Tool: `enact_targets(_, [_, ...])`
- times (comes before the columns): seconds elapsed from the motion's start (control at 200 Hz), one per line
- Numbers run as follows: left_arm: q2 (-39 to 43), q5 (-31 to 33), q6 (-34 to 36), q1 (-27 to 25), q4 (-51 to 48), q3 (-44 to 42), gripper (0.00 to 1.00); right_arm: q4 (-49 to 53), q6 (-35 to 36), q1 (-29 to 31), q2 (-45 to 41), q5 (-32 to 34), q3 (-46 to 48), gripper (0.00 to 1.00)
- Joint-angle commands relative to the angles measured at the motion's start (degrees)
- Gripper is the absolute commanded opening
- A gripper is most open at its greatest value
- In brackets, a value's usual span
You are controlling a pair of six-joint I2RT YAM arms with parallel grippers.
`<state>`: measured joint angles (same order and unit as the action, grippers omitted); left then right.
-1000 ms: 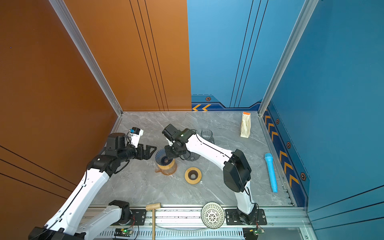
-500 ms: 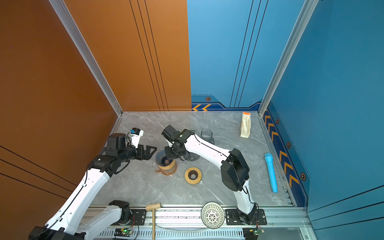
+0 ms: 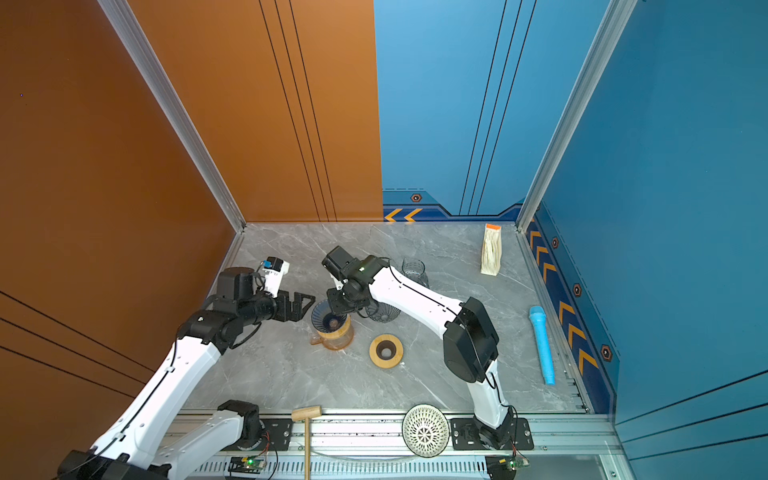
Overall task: Place the coffee filter in the dripper
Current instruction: 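Lower the blue dripper into the stand hole while the left gripper approaches it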
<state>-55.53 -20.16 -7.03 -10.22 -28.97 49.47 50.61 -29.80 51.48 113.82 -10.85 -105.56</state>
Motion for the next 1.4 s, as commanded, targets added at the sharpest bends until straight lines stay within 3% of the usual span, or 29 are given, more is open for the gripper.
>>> enact_targets(0.0, [-0.29, 1.62, 0.30, -1.05, -1.23, -0.24, 0.99, 2.02, 1.89, -0.07, -3.95, 3.89, -1.13, 0.31])
enact_targets(0.135, [-0.52, 3.09, 0.70, -1.92, -1.86, -1.02, 0.94, 2.24, 3.74, 0.01, -4.43, 6.92, -0.42, 0.31])
enact_targets(0.315, [-1.15, 2.88, 0.61, -2.86, -1.88, -1.88, 0.88, 2.27, 3.96, 0.10, -4.32, 6.21, 0.78, 0.28])
enact_targets(0.335, [-1.24, 2.86, 0.57, -2.88, -1.88, -1.98, 0.83, 2.24, 3.96, 0.11, -4.39, 6.19, 0.87, 0.27])
enact_targets(0.576, [-3.94, 1.22, 0.35, -2.94, -1.88, -1.29, 0.67, 2.29, 3.96, 0.14, -4.11, 5.91, 2.02, 0.22])
enact_targets(1.132, [-7.74, -0.36, 0.35, -2.99, -1.80, -0.62, 0.38, 2.18, 3.33, 0.07, -2.57, 4.26, 1.78, 0.05])
enact_targets(1.397, [-9.38, -3.17, 0.08, -3.12, -1.87, -0.17, 0.32, 2.13, 2.64, 0.13, -2.55, 3.64, 1.76, 0.02])
